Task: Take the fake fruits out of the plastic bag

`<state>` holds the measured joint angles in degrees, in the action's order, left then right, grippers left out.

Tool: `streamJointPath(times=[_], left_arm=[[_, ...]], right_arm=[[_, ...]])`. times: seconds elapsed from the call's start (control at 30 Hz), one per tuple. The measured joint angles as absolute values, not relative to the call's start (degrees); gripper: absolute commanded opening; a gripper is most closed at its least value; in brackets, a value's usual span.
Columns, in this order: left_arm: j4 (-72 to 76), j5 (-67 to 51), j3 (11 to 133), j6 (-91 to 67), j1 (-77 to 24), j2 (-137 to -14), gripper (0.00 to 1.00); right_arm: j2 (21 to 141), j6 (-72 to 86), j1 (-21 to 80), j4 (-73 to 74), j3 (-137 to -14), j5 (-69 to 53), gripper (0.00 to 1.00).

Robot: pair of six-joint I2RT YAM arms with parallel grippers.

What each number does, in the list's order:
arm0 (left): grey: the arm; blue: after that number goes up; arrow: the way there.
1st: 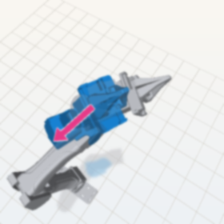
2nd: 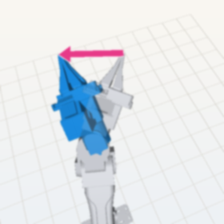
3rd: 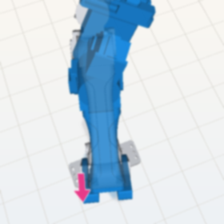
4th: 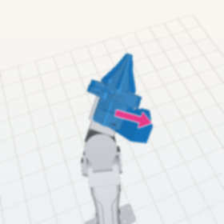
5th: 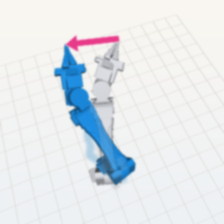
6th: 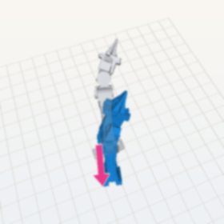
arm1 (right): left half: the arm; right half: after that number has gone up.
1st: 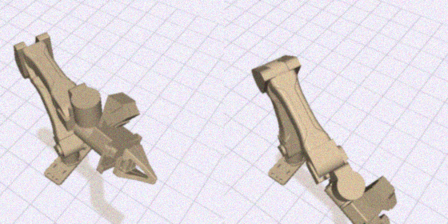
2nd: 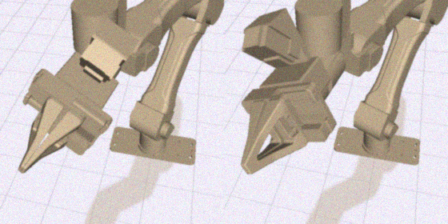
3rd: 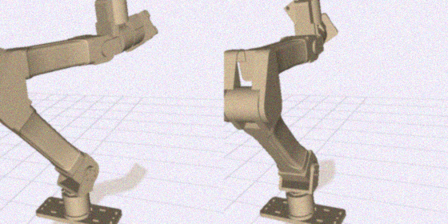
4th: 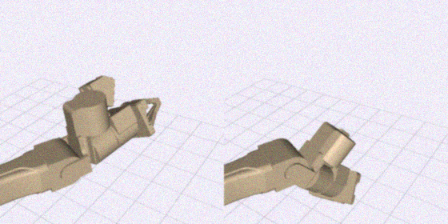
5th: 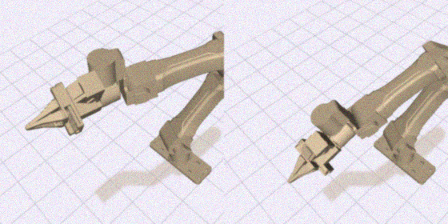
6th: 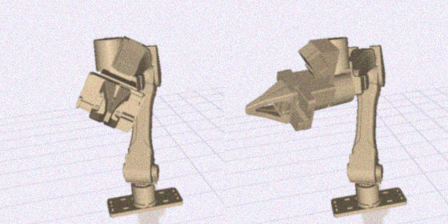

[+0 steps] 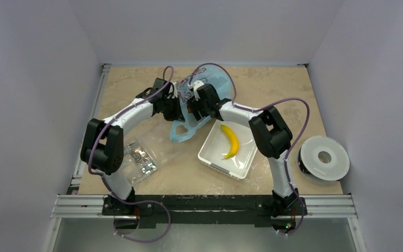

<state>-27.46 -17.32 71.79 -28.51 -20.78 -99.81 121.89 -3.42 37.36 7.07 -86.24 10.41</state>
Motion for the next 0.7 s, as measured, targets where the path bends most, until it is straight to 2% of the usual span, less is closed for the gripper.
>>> streamJointPath(times=[0.17, 0.3, 0.4, 0.5, 0.67, 0.7], left_arm=[[-27.46, -17.19, 71.79, -28.51, -20.78, -100.20, 0.00], [-27.42, -17.21, 71.79, -28.53, -20.78, -100.29, 0.00], [-27.42, -17.23, 71.79, -28.53, -20.80, -100.29, 0.00], [-27.44, -17.23, 71.79, -28.53, -20.80, -100.29, 0.00], [-27.44, -17.12, 71.79, -28.51, -20.82, -100.29, 0.00], [-27.44, -17.10, 71.79, -28.51, -20.82, -100.29, 0.00]], right_arm=[[121.19, 4.54, 37.21, 4.97, -87.42, 7.86, 0.81], [118.28, 15.70, 37.10, 5.54, -87.85, 6.83, 0.87], [115.04, 23.81, 37.06, 6.26, -87.85, 6.74, 0.87], [112.88, 31.75, 36.99, 7.18, -87.85, 7.55, 0.77], [112.38, 42.65, 36.58, 7.25, -86.28, 7.92, 0.54], [112.38, 44.75, 36.42, 7.22, -85.47, 7.97, 0.53]])
